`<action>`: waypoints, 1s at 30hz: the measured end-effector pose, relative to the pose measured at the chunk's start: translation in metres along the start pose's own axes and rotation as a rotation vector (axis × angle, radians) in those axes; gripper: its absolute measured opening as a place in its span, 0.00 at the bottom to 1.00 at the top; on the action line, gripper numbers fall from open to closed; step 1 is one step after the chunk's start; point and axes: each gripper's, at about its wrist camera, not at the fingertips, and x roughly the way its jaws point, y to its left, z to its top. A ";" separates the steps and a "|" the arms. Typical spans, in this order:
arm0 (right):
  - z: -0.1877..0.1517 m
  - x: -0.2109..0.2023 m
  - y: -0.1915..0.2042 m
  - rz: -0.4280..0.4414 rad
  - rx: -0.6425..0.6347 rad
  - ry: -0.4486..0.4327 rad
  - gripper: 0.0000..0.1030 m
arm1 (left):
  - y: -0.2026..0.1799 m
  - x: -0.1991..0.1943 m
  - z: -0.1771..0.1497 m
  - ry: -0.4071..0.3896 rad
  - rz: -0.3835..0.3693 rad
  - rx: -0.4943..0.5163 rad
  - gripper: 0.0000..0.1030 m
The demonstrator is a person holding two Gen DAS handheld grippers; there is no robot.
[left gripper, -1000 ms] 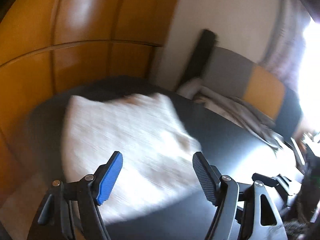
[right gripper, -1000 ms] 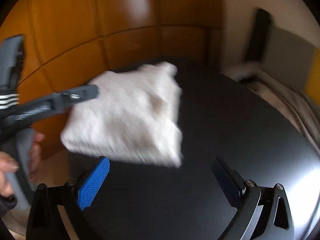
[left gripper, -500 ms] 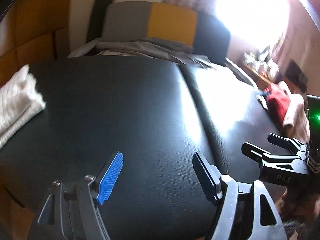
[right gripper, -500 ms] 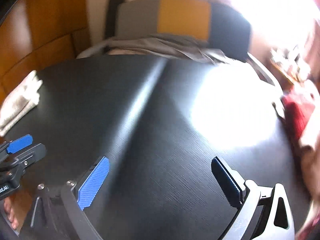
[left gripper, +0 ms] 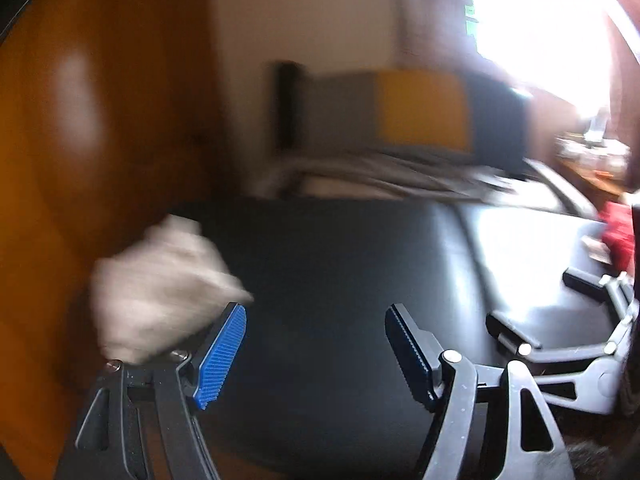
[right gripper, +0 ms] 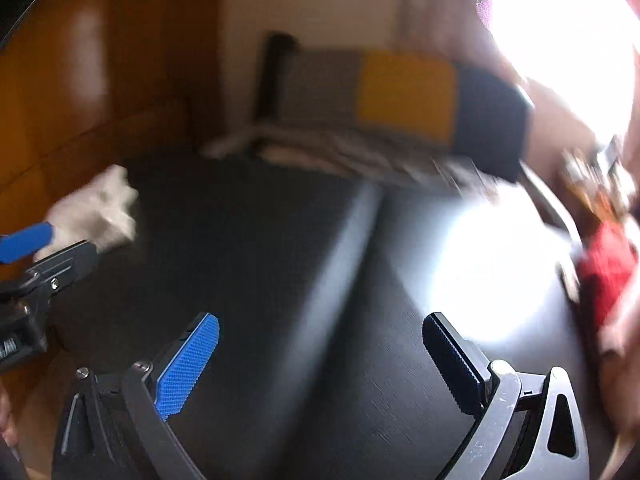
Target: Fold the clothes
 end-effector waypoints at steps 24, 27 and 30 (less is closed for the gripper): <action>0.095 0.050 0.298 0.402 -0.383 0.024 1.00 | 0.254 0.029 -0.041 0.203 0.292 -0.495 0.57; 0.090 0.052 0.300 0.416 -0.388 0.049 1.00 | 0.249 0.034 -0.036 0.190 0.298 -0.484 0.57; 0.088 0.050 0.296 0.420 -0.382 0.052 1.00 | 0.246 0.037 -0.031 0.185 0.290 -0.479 0.57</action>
